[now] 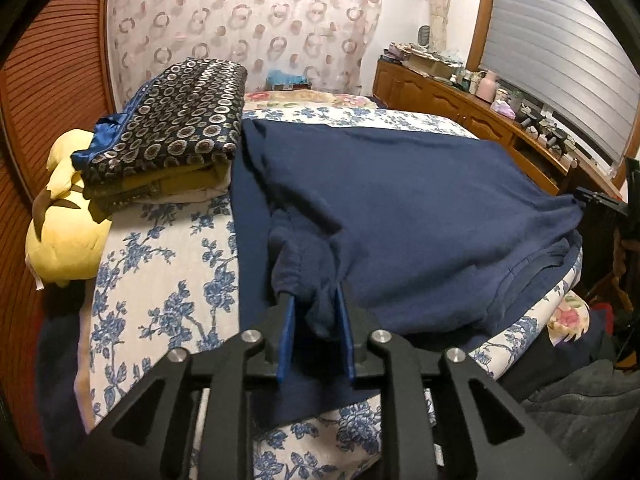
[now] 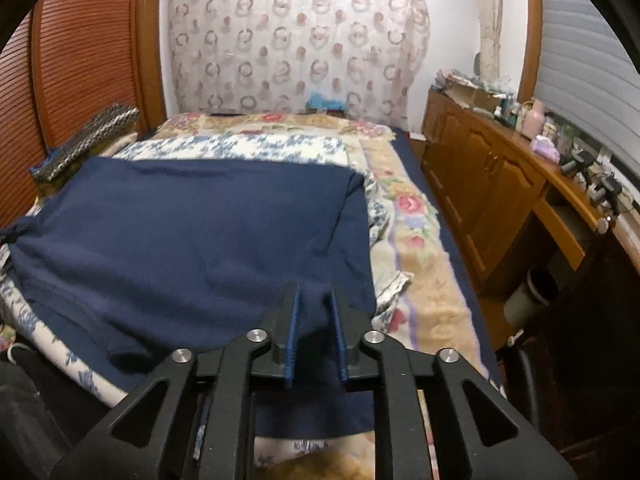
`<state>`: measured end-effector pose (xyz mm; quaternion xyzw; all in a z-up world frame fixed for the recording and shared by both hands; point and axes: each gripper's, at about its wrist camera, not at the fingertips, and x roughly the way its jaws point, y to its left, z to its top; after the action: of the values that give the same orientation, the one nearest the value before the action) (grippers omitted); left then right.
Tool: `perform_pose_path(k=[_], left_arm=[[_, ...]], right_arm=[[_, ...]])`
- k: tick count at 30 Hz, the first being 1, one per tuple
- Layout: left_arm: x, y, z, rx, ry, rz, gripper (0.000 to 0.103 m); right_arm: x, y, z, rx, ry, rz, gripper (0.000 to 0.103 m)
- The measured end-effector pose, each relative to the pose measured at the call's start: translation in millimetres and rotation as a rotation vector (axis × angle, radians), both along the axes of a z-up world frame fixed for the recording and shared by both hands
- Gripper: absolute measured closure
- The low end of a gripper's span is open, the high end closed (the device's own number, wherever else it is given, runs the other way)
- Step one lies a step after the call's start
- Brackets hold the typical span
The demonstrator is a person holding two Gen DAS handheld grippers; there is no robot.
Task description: Fold small clothes
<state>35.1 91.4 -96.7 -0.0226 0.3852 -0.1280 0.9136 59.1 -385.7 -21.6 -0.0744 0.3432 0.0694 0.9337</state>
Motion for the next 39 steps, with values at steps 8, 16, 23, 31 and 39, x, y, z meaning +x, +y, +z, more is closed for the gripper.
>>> perform_pose_path(k=[8,16,23,31,39], left_arm=[[-9.0,15.3,9.8,0.001,-0.023,0.043,0.064],[1.6,17.8,6.4,0.028,-0.012,0.059,0.058],[15.5,14.4,-13.9,0.062,0.037,0.073,0.058],[20.0,14.0,-26.9,0.066,0.066,0.079,0.058],[21.5,13.0,-33.7,0.062,0.053,0.092,0.048]], right_arm=[[1.5,14.0,8.1,0.013,-0.028,0.039,0.053],[10.7,54.6,-13.4,0.026,0.023,0.13,0.05],[17.1,92.8,-37.2,0.028,0.075,0.212,0.05],[21.5,119.2,-53.4,0.023,0.118,0.262,0.043],[22.5,124.6,-65.0,0.012,0.143,0.266,0.034]])
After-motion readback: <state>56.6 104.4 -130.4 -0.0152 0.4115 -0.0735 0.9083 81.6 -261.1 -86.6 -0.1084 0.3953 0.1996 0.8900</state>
